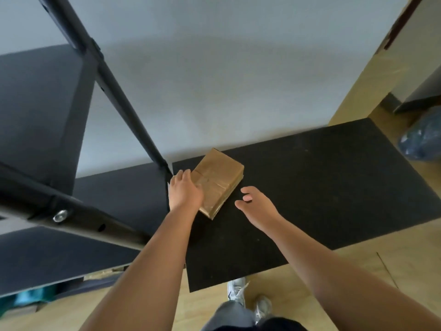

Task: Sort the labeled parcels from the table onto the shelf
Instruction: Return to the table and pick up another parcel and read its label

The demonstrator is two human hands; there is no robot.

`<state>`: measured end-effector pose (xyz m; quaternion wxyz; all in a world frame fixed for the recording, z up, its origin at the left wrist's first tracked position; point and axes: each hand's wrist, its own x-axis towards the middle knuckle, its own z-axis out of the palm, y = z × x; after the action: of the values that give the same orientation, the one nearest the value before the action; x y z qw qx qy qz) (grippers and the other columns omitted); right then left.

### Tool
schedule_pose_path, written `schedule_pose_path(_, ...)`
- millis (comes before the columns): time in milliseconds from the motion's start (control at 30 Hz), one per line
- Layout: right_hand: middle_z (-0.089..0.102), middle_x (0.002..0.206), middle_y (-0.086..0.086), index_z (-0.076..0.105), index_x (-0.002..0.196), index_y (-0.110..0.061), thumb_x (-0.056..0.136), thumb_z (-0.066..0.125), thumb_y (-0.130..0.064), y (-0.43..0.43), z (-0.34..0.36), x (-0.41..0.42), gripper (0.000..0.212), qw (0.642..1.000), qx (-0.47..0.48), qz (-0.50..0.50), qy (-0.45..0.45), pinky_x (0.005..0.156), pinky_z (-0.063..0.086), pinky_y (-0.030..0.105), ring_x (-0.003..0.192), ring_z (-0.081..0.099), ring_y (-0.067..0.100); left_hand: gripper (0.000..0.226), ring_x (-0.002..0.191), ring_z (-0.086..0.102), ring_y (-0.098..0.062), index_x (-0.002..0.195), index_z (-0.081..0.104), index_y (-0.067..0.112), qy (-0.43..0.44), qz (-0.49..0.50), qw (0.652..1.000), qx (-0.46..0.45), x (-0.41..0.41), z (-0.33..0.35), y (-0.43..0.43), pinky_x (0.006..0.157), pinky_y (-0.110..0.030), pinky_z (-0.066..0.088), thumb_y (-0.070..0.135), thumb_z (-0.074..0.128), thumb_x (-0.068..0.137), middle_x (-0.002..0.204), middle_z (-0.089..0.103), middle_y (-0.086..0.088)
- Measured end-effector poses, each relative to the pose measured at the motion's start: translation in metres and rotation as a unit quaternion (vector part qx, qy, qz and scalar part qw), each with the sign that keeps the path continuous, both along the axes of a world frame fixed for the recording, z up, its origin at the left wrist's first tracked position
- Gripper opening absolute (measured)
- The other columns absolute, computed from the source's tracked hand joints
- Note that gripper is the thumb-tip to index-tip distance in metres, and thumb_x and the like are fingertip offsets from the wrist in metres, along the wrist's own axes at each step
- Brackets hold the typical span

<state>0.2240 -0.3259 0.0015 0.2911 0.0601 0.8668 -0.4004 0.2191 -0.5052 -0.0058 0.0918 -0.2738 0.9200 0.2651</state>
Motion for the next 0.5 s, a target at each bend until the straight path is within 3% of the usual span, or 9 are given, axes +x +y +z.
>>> schedule_pose_path(133,0.052,0.151,0.005,0.036,0.154,-0.022,0.1,0.057,-0.029,-0.011,0.0,-0.013,0.059,1.0,0.005,0.013,-0.011,0.091,0.05,0.032,0.124,0.06,0.022,0.064,0.142,0.04,-0.028,0.157,0.032,0.018,-0.029,0.006,1.0,0.003,-0.002,-0.012,0.001,0.112,-0.045,0.041,0.025,0.056,0.098,0.156,0.041,-0.007)
schedule_pose_path(233,0.053,0.149,0.007,0.036,0.154,-0.018,0.1,0.058,-0.029,-0.009,-0.001,-0.022,0.059,1.0,0.016,0.02,-0.013,0.096,0.049,0.035,0.126,0.059,0.022,0.067,0.142,0.038,-0.028,0.156,0.032,0.018,-0.028,0.02,0.999,-0.006,0.002,-0.016,0.011,0.107,-0.043,0.043,0.028,0.06,0.096,0.154,0.04,-0.009)
schedule_pose_path(333,0.061,0.139,0.006,0.041,0.149,-0.016,0.1,0.06,-0.026,-0.004,-0.006,-0.026,0.054,1.0,0.023,0.011,-0.017,0.086,0.051,0.033,0.115,0.063,0.021,0.072,0.141,0.037,-0.029,0.156,0.032,0.017,-0.056,0.017,0.998,0.011,0.008,-0.019,0.025,0.106,-0.043,0.043,0.038,0.062,0.094,0.152,0.04,-0.011)
schedule_pose_path(400,0.062,0.136,0.005,0.041,0.148,-0.017,0.099,0.06,-0.025,0.001,-0.01,-0.027,0.053,1.0,0.024,0.004,-0.018,0.078,0.051,0.03,0.115,0.065,0.022,0.064,0.135,0.043,-0.029,0.153,0.04,0.017,-0.064,0.033,0.996,0.046,0.012,-0.023,0.036,0.102,-0.041,0.046,0.041,0.058,0.096,0.147,0.044,-0.011)
schedule_pose_path(500,0.062,0.134,0.005,0.039,0.148,-0.018,0.1,0.059,-0.026,0.012,-0.012,-0.034,0.054,0.999,0.041,0.019,-0.009,0.075,0.052,0.031,0.101,0.064,0.019,0.05,0.115,0.058,-0.025,0.144,0.054,0.017,-0.051,0.137,0.978,0.149,0.016,-0.034,0.047,0.089,-0.037,0.052,0.042,0.048,0.101,0.135,0.055,-0.008)
